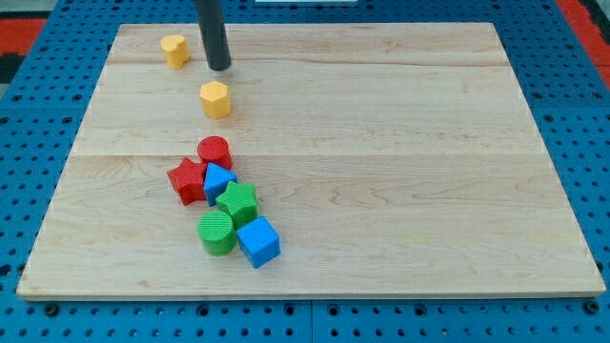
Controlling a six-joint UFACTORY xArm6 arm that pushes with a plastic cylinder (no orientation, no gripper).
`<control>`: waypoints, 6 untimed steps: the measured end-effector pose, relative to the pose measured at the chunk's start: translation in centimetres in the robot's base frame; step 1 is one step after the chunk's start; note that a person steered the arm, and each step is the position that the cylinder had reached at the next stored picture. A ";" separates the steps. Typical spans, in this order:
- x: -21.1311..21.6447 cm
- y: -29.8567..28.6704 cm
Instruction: Move yellow hexagon slightly towards the red circle
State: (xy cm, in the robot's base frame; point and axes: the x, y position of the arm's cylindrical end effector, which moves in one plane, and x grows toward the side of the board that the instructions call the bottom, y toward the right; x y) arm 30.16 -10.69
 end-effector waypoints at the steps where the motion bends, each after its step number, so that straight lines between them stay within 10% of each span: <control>1: 4.7 1.0; 4: 11.0 15.7; 6: 24.4 17.4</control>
